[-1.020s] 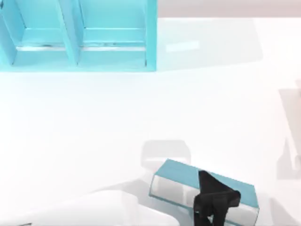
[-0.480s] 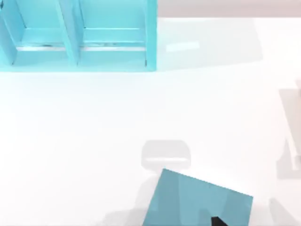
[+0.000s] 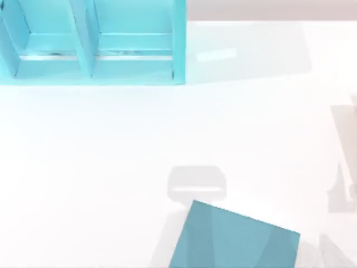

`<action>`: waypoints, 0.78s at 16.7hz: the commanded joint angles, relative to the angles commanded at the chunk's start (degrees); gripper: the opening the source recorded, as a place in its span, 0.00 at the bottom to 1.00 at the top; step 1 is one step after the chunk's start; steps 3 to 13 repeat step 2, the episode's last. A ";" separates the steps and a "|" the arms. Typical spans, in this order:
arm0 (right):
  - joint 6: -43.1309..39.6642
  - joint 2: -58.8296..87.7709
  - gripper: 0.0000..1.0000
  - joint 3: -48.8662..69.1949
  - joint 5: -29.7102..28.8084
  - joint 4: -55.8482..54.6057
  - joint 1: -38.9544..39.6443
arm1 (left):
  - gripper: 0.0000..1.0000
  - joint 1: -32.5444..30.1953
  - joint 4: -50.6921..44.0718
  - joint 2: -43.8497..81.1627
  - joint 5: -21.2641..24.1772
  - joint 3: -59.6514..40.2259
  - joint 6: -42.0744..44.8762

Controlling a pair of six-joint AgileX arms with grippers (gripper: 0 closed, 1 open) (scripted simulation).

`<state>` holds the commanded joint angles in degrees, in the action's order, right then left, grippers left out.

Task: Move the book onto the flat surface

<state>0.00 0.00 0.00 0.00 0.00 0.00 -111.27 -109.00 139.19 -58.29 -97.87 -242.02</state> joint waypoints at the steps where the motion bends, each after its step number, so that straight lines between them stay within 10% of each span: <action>1: 0.00 0.00 1.00 0.00 0.00 0.00 0.00 | 1.00 -0.35 -0.58 0.20 0.28 -0.30 -0.57; 13: 0.00 0.00 1.00 0.00 0.00 0.00 0.00 | 1.00 -0.39 -0.66 0.22 0.31 -0.34 -0.65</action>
